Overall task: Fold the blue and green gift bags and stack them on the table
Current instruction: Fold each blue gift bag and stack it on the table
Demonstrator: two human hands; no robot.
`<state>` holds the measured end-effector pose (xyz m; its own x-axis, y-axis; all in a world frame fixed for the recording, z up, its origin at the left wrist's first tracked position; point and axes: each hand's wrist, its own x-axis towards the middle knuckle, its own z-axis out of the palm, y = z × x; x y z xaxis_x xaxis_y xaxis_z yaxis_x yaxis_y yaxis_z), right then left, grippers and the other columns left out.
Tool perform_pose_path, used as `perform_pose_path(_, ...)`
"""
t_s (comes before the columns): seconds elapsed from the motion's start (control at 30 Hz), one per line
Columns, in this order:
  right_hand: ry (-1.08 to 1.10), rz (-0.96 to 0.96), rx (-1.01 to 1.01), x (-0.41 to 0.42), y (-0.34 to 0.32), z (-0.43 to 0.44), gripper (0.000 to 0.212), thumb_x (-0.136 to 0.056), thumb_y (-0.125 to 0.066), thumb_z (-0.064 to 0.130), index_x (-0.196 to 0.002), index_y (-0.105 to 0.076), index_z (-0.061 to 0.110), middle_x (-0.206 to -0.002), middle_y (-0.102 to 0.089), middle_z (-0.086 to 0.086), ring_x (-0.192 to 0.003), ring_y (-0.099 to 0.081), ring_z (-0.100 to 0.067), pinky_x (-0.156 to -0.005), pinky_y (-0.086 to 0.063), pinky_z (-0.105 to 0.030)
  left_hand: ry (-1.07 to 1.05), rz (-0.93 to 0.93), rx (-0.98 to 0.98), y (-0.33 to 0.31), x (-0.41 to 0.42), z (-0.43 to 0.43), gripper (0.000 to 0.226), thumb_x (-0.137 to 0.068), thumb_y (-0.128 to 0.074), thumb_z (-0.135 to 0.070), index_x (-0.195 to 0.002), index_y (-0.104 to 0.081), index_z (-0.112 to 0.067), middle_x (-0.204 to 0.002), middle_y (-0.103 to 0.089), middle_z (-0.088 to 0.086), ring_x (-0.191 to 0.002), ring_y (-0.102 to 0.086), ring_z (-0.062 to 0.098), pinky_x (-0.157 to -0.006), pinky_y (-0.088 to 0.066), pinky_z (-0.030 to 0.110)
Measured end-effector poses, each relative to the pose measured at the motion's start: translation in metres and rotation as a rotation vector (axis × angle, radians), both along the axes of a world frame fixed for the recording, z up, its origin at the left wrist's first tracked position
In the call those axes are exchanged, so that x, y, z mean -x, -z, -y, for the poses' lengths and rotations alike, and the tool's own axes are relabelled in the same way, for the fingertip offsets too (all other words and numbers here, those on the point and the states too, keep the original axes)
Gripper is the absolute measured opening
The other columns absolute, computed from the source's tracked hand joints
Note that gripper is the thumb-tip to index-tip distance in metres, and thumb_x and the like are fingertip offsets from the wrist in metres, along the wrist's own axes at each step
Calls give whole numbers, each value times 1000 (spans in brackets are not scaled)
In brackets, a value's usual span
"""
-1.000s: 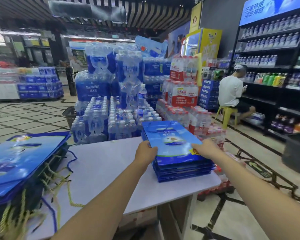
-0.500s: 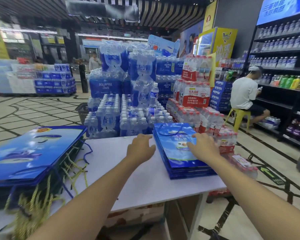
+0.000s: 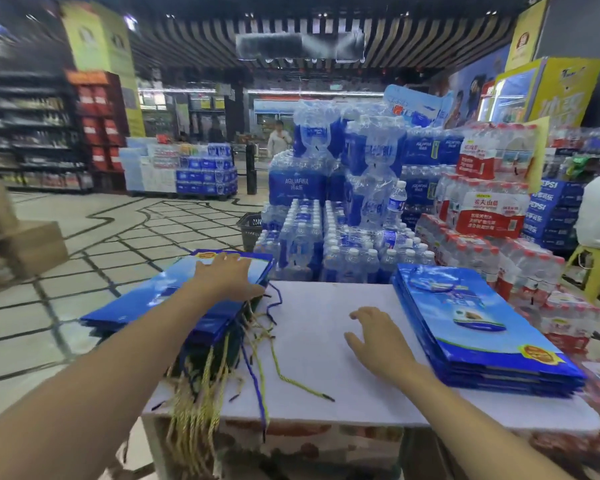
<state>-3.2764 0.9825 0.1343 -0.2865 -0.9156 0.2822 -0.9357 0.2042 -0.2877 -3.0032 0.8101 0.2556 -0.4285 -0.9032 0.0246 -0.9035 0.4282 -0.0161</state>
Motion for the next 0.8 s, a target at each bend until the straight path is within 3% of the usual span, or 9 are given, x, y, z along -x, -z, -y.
perform_pose_path(0.07, 33, 33, -48, -3, 13, 2, 51, -102, -49, 47, -147, -46, 23, -153, -41, 3, -141, -38, -20, -114, -35, -35, -43, 25, -105, 4, -18, 7, 120, -65, -45, -93, -161, -27, -23, -168, -25, 3, -153, -26, 29, -121, -25, 58)
perform_pose_path(0.13, 62, 42, -88, -4, 21, 1, 53, -103, -44, 49, -149, -46, 22, -156, -41, 3, -142, -38, -19, -116, -33, -35, -27, 25, -181, 7, -24, 4, 116, -71, -48, -89, -161, -27, -17, -167, -28, 9, -151, -30, 30, -122, -27, 50)
perform_pose_path(0.23, 76, -9, -86, -6, 23, 0, 53, -104, -39, 50, -149, -45, 23, -155, -42, 5, -140, -40, -17, -115, -33, -34, -31, 51, -223, 13, -24, -2, 124, -57, -42, -90, -161, -23, -25, -167, -25, 7, -152, -25, 31, -119, -26, 59)
perform_pose_path(0.37, 48, -9, -83, -8, 18, -1, 50, -105, -39, 49, -148, -47, 24, -155, -44, 5, -141, -40, -16, -116, -31, -33, -56, -27, -185, 15, -21, -7, 100, -73, -32, -77, -160, -18, -32, -170, -19, 3, -154, -18, 32, -117, -19, 69)
perform_pose_path(0.57, 29, 51, -83, -6, 18, -2, 48, -104, -45, 48, -145, -52, 24, -151, -49, 5, -138, -44, -16, -115, -34, -33, -13, -221, -102, -5, -6, -24, 73, -85, -26, -67, -142, -40, -24, -158, -42, 7, -138, -44, 34, -108, -37, 58)
perform_pose_path(0.7, -11, 482, 161, -13, -9, 2, 26, -104, -56, 33, -125, -67, 22, -133, -64, 2, -123, -57, -15, -101, -43, -28, 61, -345, -55, -27, 25, -42, 81, -79, -26, -67, -144, -44, -21, -158, -45, 8, -137, -47, 31, -110, -39, 52)
perform_pose_path(0.8, -27, 1249, 249, -26, -59, 8, 25, -106, -52, 34, -115, -67, 16, -121, -72, -10, -108, -70, -23, -89, -55, -35, 139, -381, -25, -36, 60, -68, 73, -78, -28, -65, -130, -52, -20, -145, -56, 9, -126, -54, 32, -105, -43, 50)
